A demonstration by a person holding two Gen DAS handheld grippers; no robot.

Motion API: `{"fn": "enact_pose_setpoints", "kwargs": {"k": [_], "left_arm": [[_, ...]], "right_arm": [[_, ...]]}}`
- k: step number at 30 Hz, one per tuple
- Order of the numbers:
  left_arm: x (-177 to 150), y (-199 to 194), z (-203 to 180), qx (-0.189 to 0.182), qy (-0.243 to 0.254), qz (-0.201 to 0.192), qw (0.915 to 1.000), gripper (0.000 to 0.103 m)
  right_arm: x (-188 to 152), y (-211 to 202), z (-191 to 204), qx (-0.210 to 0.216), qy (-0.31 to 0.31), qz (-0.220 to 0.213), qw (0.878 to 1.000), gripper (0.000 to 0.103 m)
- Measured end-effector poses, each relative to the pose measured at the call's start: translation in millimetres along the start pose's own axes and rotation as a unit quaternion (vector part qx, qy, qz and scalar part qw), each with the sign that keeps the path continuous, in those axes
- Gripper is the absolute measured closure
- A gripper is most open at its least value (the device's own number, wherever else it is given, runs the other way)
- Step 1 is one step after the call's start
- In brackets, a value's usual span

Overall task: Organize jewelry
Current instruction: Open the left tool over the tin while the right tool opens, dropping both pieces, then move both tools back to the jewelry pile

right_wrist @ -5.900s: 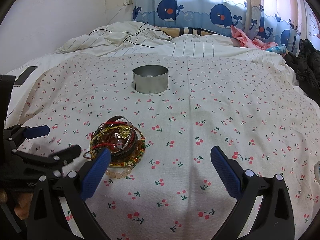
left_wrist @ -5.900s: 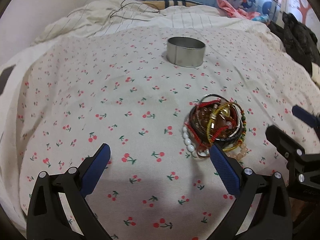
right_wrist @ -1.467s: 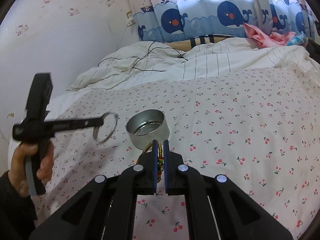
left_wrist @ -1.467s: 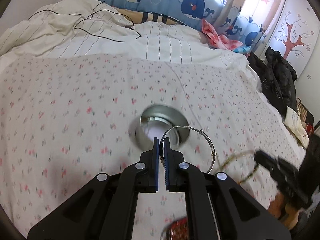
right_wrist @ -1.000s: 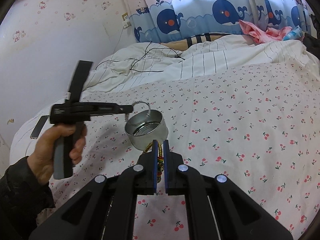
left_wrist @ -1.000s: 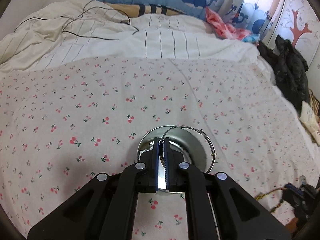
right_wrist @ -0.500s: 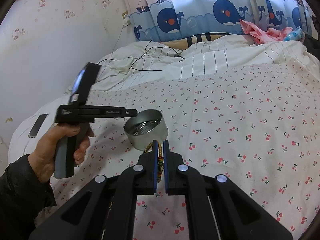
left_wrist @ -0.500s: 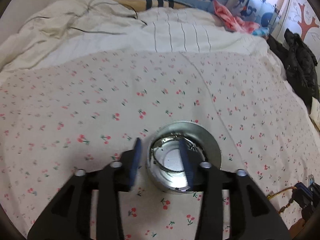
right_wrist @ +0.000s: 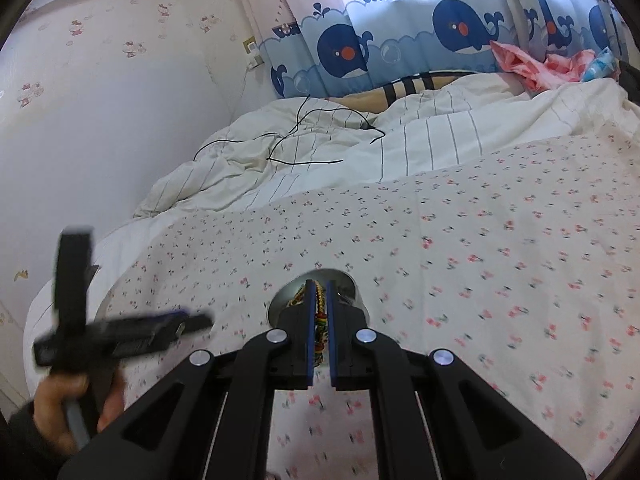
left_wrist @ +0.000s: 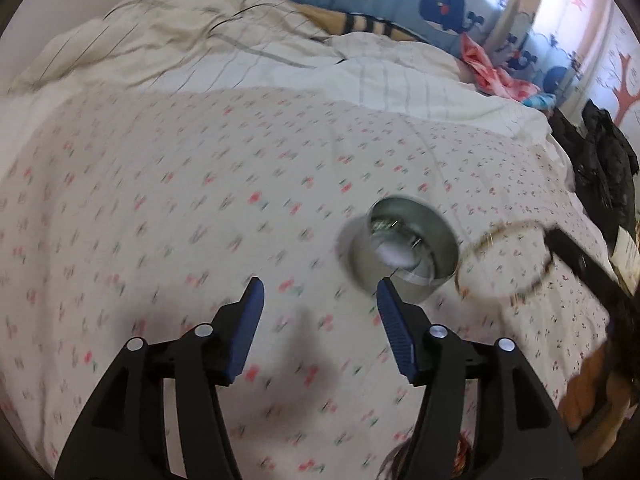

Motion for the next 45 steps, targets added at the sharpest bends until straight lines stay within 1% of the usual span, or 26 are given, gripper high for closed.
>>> {"fn": "enact_pose_setpoints", "kwargs": {"k": [2,4,6,8,11,14,15,16,17,18,20,21,23,25,26,28,30,32,34,36,38,40,45], "left_arm": [[-6,2,9,0.001,-0.012,0.005,0.9999,0.046],[-6,5,12,-0.007,-0.02,0.013,0.9997,0.046],[-7,4,10,-0.009,-0.015,0.01,0.9998,0.044],[-8,3,5,-0.005,-0.003,0.008,1.0,0.042],[-8,2,1,-0.004,0.004,0.006,1.0,0.039],[-9,3,0,-0.005,0.004,0.011,0.9999,0.038],[-10,4,0,-0.005,0.005,0.013,0.9999,0.037],[-10,3,-1,-0.004,0.007,0.014,0.9999,0.037],[-11,3,-1,-0.003,0.01,0.014,0.9998,0.036],[-10,3,-2,-0.002,0.012,0.014,0.9998,0.035],[-11,3,-4,0.0,0.015,0.013,0.9998,0.033],[-11,2,-5,-0.001,0.017,0.013,0.9998,0.033],[-13,1,-7,0.001,0.023,0.013,0.9996,0.032],[-16,0,-9,0.005,0.032,0.011,0.9994,0.031],[-18,-1,-11,0.01,0.036,0.009,0.9992,0.031],[-23,-4,-14,0.021,0.047,-0.001,0.9987,0.03],[-35,-10,-16,0.033,0.062,-0.011,0.9974,0.028],[-47,-15,-14,0.048,0.065,-0.024,0.9964,0.025],[-55,-16,-14,0.049,0.066,-0.025,0.9963,0.024],[-56,-16,-19,0.047,0.074,-0.029,0.9957,0.024],[-54,-19,-21,0.058,0.082,-0.046,0.9939,0.024],[-53,-21,-24,0.063,0.086,-0.056,0.9927,0.023],[-53,-21,-28,0.064,0.085,-0.059,0.9925,0.021]], "right_arm": [[3,15,0,-0.004,0.005,0.005,1.0,0.097],[4,31,-3,-0.006,0.018,0.01,1.0,0.097],[6,49,-5,-0.008,0.03,0.017,0.999,0.097],[5,60,-4,-0.012,0.029,0.026,0.999,0.097],[0,79,1,-0.024,0.012,0.048,0.998,0.097],[-8,94,7,-0.036,-0.018,0.079,0.996,0.096],[-11,95,9,-0.044,-0.031,0.085,0.995,0.082],[-10,92,10,-0.049,-0.037,0.08,0.995,0.067],[-10,88,11,-0.056,-0.042,0.07,0.995,0.04],[-7,76,12,-0.069,-0.053,0.046,0.995,0.036],[-5,62,13,-0.071,-0.058,0.038,0.995,0.036],[-5,48,13,-0.068,-0.058,0.031,0.995,0.036],[-11,28,14,-0.062,-0.065,0.034,0.995,0.036],[-27,0,14,-0.058,-0.073,0.04,0.995,0.036],[-32,-6,14,-0.056,-0.073,0.046,0.995,0.036],[-53,-24,12,-0.036,-0.06,0.065,0.995,0.036],[-68,-32,12,-0.024,-0.045,0.078,0.996,0.036],[-81,-36,14,-0.024,-0.043,0.092,0.995,0.034],[-84,-37,18,-0.023,-0.046,0.094,0.994,0.034],[-83,-34,25,-0.022,-0.057,0.094,0.994,0.031],[-83,-34,30,-0.033,-0.074,0.091,0.993,0.028],[-84,-34,33,-0.039,-0.089,0.092,0.991,0.027],[-85,-33,32,-0.043,-0.087,0.095,0.991,0.025]]}}
Point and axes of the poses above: each gripper's, at about its wrist camera, not at the fingertips, and y roughly the way its jaws point, z to its left, x to its top, the point moved 5 cm from there along y, roughly the way its jaws point, and after that the axes turned 8 degrees about -y, right-handed, at the moved point
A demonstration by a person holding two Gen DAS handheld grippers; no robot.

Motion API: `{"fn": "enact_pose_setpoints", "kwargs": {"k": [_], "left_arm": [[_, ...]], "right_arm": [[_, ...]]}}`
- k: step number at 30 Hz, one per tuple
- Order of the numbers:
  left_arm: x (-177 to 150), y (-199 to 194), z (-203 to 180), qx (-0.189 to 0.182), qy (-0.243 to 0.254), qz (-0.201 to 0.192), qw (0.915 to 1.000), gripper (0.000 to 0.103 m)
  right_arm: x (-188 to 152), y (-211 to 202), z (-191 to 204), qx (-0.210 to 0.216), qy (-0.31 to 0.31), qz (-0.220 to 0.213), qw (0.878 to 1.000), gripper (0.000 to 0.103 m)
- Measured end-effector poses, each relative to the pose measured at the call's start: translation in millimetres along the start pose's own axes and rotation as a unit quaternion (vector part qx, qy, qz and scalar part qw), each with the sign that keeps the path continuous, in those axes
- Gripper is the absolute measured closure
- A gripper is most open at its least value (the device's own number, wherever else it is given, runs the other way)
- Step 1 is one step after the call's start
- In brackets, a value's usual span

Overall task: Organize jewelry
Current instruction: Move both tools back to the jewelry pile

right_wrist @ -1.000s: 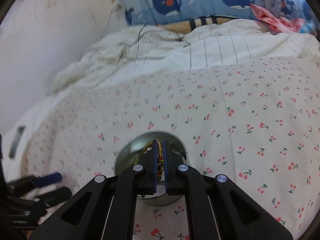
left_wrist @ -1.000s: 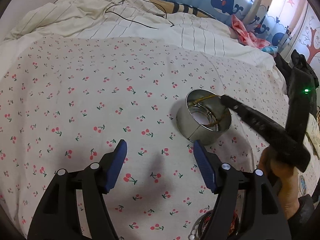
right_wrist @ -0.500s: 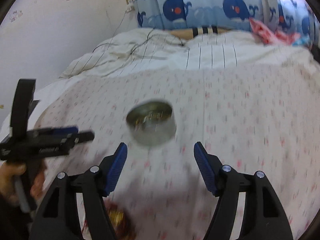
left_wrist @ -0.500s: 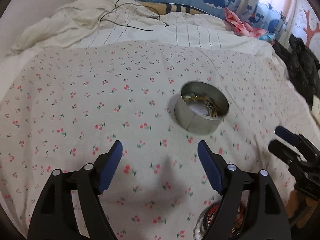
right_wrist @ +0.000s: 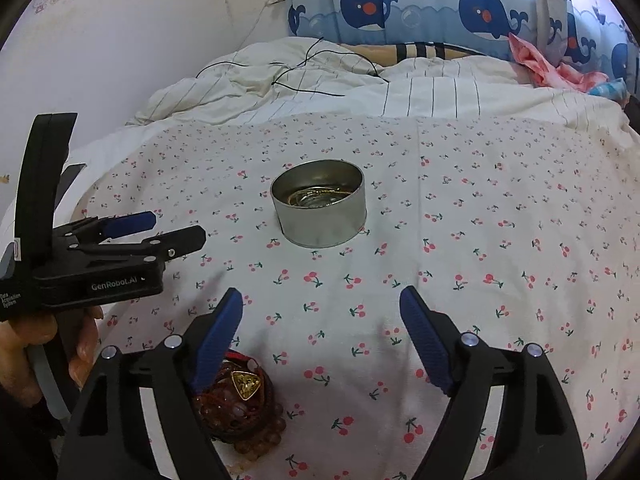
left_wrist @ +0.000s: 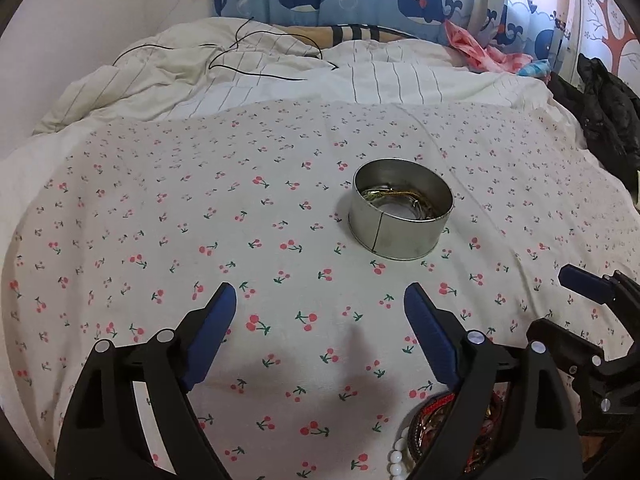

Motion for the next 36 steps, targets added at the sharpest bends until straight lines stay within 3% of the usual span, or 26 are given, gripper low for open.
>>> {"fn": "enact_pose_setpoints", "kwargs": {"k": [14,16,18,20,21,26,33,36], "left_arm": [[1,-9,-9,0.016,0.028,-0.022,0.9992,0.015],[0,-7,-10,-0.004,0.028,-0.009,0.9996,0.015],[-2,-2,-9,-0.059,0.025,0.037,0.9973,0.015],[-8,4,-6,-0.114,0.015,0.09,0.9892,0.015],[-12,8,-4,-0.146,0.009,0.126,0.9812,0.015],[-21,6,-3,-0.168,0.043,0.155,0.9725,0.015],[-25,13,5,-0.15,0.041,0.165,0.9739,0.015],[-24,12,2,-0.153,0.042,0.169,0.9728,0.015]], "right_arm": [[-4,1,1,0.0,-0.007,0.012,1.0,0.021],[-5,3,4,0.015,-0.021,0.03,0.999,0.021],[-8,5,6,0.03,-0.043,0.054,0.997,0.021],[-12,7,4,0.033,-0.063,0.074,0.995,0.021],[-15,7,1,0.035,-0.073,0.086,0.993,0.021],[-22,7,-6,0.059,-0.076,0.101,0.99,0.022],[-34,20,13,0.119,-0.077,0.13,0.981,0.054],[-38,24,22,0.14,-0.079,0.137,0.977,0.061]]}}
Point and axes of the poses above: each gripper's, at about its wrist camera, not at the fingertips, and y roughly the way its jaws point, z to its left, x to its top, the point moved 5 cm from there along y, roughly the way its jaws point, and after that the axes turned 8 degrees about -y, right-handed, at the moved point
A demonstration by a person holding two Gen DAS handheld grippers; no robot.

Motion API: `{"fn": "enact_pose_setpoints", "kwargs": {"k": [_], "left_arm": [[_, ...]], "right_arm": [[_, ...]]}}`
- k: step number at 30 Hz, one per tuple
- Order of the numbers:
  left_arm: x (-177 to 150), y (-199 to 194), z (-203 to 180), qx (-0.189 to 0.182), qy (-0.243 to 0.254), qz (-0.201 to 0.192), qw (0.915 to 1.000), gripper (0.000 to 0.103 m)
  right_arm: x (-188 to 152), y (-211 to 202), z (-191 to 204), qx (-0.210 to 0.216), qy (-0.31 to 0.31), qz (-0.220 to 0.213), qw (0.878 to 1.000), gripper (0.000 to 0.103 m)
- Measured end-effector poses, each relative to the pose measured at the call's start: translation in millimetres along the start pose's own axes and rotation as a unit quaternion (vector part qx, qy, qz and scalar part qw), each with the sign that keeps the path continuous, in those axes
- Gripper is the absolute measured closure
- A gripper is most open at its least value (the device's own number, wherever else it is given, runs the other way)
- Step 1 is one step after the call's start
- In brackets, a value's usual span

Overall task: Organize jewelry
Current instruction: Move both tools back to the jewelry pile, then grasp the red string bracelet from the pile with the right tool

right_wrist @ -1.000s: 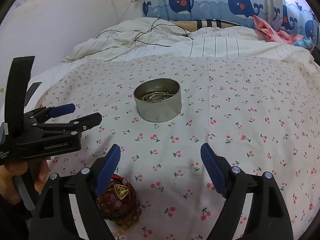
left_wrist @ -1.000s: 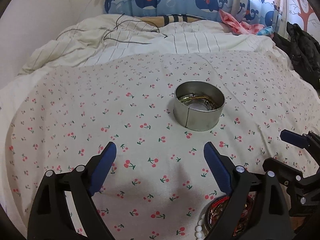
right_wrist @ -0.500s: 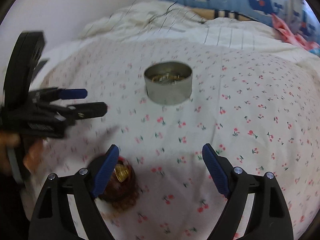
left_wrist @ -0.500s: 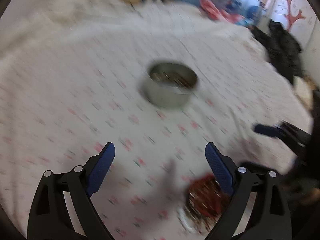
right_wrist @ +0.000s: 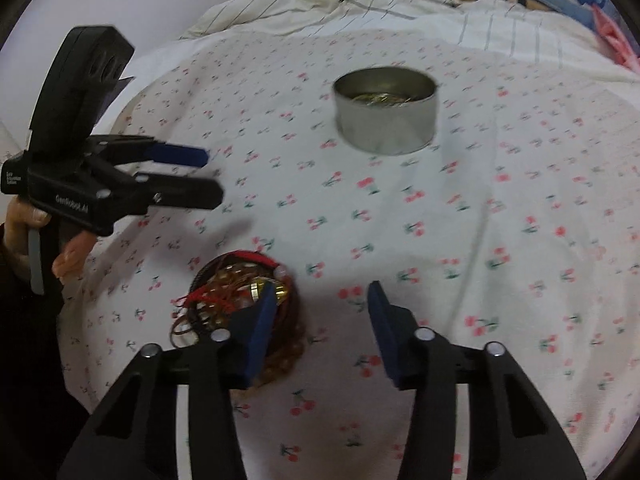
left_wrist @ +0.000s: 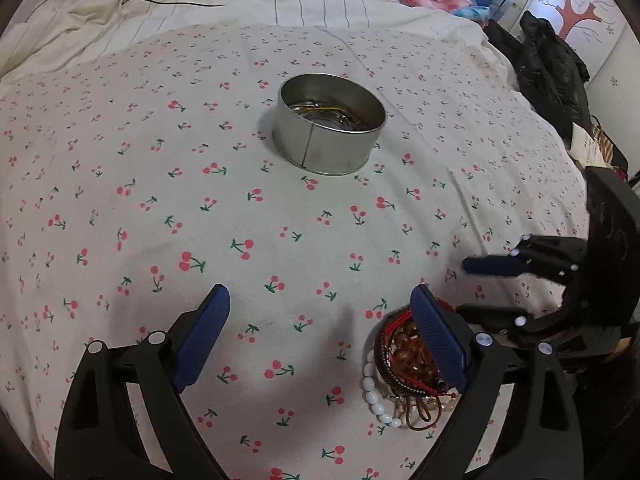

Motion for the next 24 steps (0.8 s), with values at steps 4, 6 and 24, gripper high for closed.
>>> {"fn": "enact_pose_setpoints", "kwargs": {"k": [4,6,24], "left_arm": [[2,2,0,0.023,0.004,-0.005,0.9997,0.015],[2,2,3,0.032,0.0,-0.008,0.9994,0.015],[6,-3,11,0.037,-0.019,-0.019,0.999,0.015]], "right_arm": [[-2,6,14,0.026,-0.017,0.011,0.999,0.076],[-2,8,17,0.026,-0.019,0.008,0.999,0.081],[24,-6,8,-0.007,0.009,-0.074,0.997,0.01]]}}
Point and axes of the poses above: each gripper's, at about its wrist camera, not at the fingertips, and y roughly the way its jaws point, z to its left, x to its top, the point moved 5 cm from there along y, roughly the way its jaws point, and after that the axes turned 8 degrees about -y, right-handed, at the moved point
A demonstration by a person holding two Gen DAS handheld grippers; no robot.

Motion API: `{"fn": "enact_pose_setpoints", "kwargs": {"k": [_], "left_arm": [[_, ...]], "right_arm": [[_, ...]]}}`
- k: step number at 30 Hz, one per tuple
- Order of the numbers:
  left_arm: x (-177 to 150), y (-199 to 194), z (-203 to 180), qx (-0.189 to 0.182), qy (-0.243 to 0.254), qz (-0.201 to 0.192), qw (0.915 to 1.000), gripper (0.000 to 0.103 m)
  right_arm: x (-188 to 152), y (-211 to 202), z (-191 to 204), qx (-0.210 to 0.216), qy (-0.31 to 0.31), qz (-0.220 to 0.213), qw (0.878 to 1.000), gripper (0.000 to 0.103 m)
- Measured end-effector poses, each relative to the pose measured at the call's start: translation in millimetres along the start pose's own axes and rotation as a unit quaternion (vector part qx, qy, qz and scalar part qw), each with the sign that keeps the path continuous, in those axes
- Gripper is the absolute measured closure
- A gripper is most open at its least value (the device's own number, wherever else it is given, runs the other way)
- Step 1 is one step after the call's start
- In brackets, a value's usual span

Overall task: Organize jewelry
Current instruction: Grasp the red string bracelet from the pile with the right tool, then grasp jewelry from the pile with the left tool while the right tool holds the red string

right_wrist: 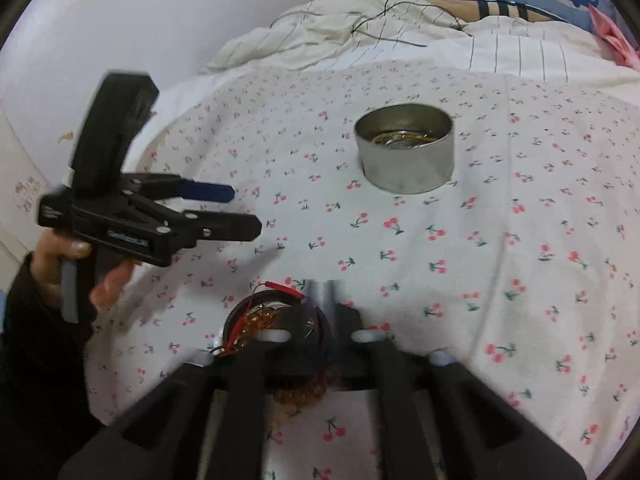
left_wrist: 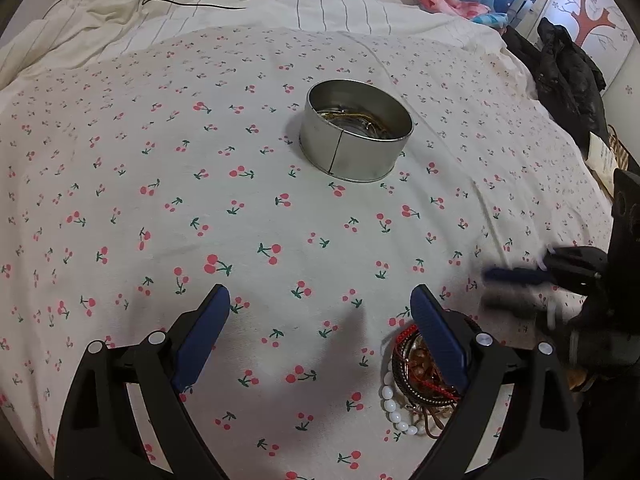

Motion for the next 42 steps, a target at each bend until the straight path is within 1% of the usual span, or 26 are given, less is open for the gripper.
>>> {"fn": "enact_pose_setpoints", "kwargs": {"k": [1,2,3,4,5,6,7,9,15,17,20,22,23,25,28,30,31,32,33,34,35,36,38,39,40,42], "left_arm": [[0,0,0,0.0,-0.001,-0.001,1.0,0.015],[1,0,1,0.0,-0.004,-0.002,1.0,0.015],[1,-1,2,-0.002,-0.007,-0.003,1.0,0.015],[1,-1,2,-0.002,-0.009,-0.003,0.9999,0.015],[2,-1,3,-0.001,-0.011,-0.004,0.9999,0.015],[2,-2,4,0.0,-0.012,-0.005,0.9999,0.015],[2,-2,4,0.0,-0.012,-0.005,0.9999,0.015],[2,-2,4,-0.001,-0.014,-0.006,0.9999,0.015],[0,0,0,-0.005,-0.004,0.003,1.0,0.015],[-4,2,-6,-0.008,0.012,0.011,0.9998,0.015],[-13,6,-25,-0.014,0.061,0.021,0.9978,0.015],[-21,3,-44,-0.025,0.109,0.014,0.9937,0.015],[-26,0,-55,-0.035,0.138,0.007,0.9899,0.015],[-37,-5,-76,-0.048,0.196,-0.006,0.9794,0.015],[-51,-2,-93,-0.044,0.247,-0.007,0.9679,0.015],[-58,3,-99,-0.044,0.263,0.0,0.9637,0.018],[-59,2,-100,-0.047,0.267,-0.001,0.9625,0.029],[-59,3,-102,-0.054,0.269,0.003,0.9617,0.036],[-59,4,-103,-0.058,0.267,0.007,0.962,0.046],[-58,4,-101,-0.062,0.262,0.009,0.963,0.06],[-57,5,-101,-0.062,0.26,0.012,0.9635,0.071],[-57,8,-98,-0.058,0.257,0.023,0.9644,0.085],[-57,8,-96,-0.059,0.251,0.024,0.9659,0.085],[-56,6,-96,-0.061,0.25,0.024,0.966,0.098],[-55,4,-95,-0.058,0.25,0.02,0.9663,0.103],[-50,2,-94,-0.062,0.237,0.014,0.9693,0.103]], "right_arm": [[0,-3,2,0.001,-0.005,-0.011,1.0,0.008],[2,2,7,0.012,-0.011,-0.011,1.0,0.01],[2,9,12,0.02,-0.016,-0.002,1.0,0.02],[1,17,13,0.019,-0.021,0.011,1.0,0.028],[-2,23,14,0.016,-0.024,0.025,0.999,0.044],[-7,31,15,0.021,-0.029,0.045,0.998,0.065],[-9,34,15,0.02,-0.031,0.051,0.998,0.075],[-5,29,15,0.013,-0.034,0.037,0.999,0.093],[7,0,-6,0.024,0.023,-0.024,0.999,0.093],[11,-15,-17,0.018,0.041,-0.043,0.998,0.093],[18,-34,-35,0.002,0.067,-0.068,0.995,0.093],[20,-42,-49,-0.011,0.09,-0.079,0.993,0.093],[19,-46,-55,-0.016,0.097,-0.083,0.992,0.093],[19,-52,-66,-0.021,0.118,-0.092,0.989,0.093],[18,-58,-72,-0.024,0.13,-0.099,0.986,0.092],[19,-58,-72,-0.023,0.132,-0.099,0.986,0.092],[19,-57,-71,-0.023,0.132,-0.098,0.986,0.092],[18,-59,-70,-0.021,0.133,-0.098,0.986,0.092],[17,-60,-69,-0.02,0.132,-0.098,0.986,0.092],[17,-60,-69,-0.021,0.132,-0.098,0.986,0.092],[16,-60,-69,-0.021,0.132,-0.098,0.986,0.092],[16,-61,-70,-0.02,0.133,-0.099,0.986,0.092],[16,-62,-70,-0.02,0.135,-0.1,0.986,0.092],[16,-62,-71,-0.019,0.136,-0.1,0.986,0.092],[16,-62,-71,-0.019,0.137,-0.1,0.985,0.092],[16,-62,-70,-0.018,0.137,-0.1,0.985,0.092]]}}
Point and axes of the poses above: each gripper's, at about its wrist camera, not at the fingertips, and y roughly the way its jaws point, z to its left, x to its top, the point moved 5 cm from there along y, roughly the way its jaws point, and after that the axes turned 8 degrees about -y, right-handed, at the moved point
